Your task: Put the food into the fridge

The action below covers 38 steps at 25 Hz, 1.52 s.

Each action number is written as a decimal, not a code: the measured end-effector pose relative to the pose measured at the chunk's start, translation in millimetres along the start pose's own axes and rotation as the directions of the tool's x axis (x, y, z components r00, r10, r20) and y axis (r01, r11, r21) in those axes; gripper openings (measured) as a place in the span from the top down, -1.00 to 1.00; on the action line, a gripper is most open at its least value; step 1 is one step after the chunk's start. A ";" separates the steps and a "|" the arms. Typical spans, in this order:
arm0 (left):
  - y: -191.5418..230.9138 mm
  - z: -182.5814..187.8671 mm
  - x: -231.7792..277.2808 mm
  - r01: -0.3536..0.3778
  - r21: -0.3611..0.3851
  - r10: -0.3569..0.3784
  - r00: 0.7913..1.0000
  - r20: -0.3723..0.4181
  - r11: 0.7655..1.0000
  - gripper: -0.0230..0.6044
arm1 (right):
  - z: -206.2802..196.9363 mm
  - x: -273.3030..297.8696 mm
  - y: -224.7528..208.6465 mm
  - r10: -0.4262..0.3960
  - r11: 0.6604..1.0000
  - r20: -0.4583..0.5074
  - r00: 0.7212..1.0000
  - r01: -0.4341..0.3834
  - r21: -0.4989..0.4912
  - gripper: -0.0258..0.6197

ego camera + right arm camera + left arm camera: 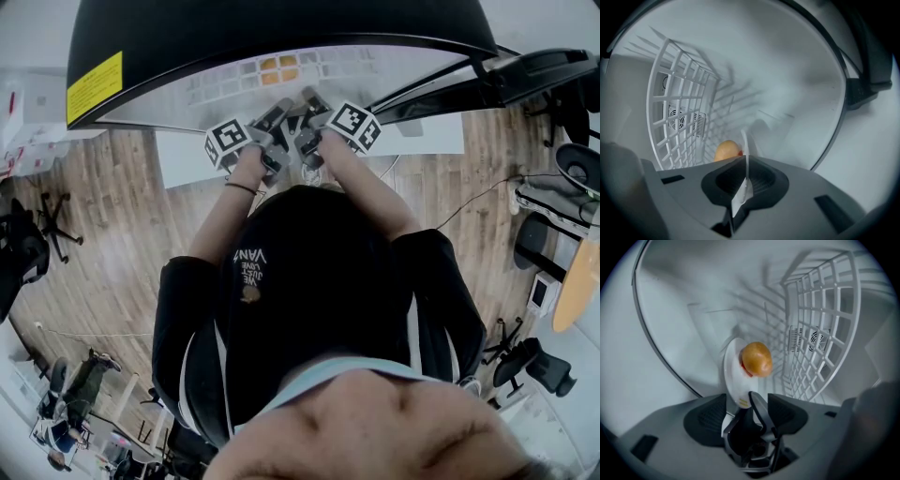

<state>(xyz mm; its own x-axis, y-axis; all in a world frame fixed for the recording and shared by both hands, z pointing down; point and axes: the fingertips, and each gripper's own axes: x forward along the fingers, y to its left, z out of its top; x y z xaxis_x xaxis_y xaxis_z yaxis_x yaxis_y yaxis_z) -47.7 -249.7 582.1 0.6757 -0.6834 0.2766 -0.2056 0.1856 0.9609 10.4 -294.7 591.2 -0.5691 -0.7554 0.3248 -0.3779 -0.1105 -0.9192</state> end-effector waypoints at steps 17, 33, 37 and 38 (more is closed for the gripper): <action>-2.2 7.6 1.8 0.021 -0.006 -0.021 0.999 0.025 1.000 0.12 | -0.8 0.4 3.4 -0.016 0.997 -0.019 1.000 0.015 -0.080 0.85; -3.8 14.9 3.7 0.021 -0.016 -0.020 0.999 0.040 1.000 0.12 | -8.2 -4.8 8.4 0.000 0.995 -0.059 0.998 -0.005 -0.098 0.51; -3.3 15.7 3.4 0.015 -0.009 -0.015 0.999 0.044 1.000 0.12 | -8.3 -6.9 8.7 -0.008 0.991 -0.065 0.998 -0.001 -0.133 0.44; -3.2 16.1 3.3 0.015 -0.008 -0.015 0.999 0.045 1.000 0.12 | -8.3 -7.0 9.1 -0.012 0.989 -0.068 0.998 0.001 -0.151 0.41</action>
<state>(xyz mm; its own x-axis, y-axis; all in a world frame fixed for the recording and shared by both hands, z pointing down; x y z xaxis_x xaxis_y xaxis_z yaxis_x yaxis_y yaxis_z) -56.2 -263.9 579.7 0.6463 -0.7168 0.2615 -0.1898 0.1808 0.9650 4.9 -285.1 582.3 -0.6129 -0.7085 0.3500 -0.4845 -0.0130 -0.8747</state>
